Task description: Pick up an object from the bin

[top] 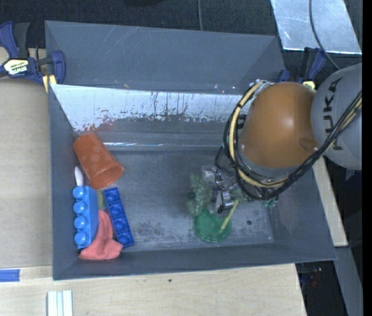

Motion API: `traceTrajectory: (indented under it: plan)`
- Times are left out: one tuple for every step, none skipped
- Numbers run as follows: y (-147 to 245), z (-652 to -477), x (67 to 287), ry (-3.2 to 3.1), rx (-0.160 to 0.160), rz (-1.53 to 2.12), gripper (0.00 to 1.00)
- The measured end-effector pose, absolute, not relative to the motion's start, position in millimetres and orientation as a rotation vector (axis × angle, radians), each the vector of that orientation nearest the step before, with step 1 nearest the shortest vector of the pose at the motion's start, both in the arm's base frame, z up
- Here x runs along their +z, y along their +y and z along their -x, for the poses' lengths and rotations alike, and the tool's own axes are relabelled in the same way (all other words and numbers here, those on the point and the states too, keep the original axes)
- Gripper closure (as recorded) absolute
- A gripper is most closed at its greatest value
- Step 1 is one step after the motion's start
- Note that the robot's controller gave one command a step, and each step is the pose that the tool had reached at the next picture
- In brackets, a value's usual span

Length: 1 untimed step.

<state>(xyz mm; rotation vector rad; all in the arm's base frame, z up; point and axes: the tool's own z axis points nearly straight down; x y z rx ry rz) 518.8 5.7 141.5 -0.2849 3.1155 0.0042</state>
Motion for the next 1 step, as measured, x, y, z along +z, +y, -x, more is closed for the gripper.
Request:
traceTrajectory:
  plan:
    - [-0.1,-525.3,226.2,3.113,0.005,0.333,1.00]
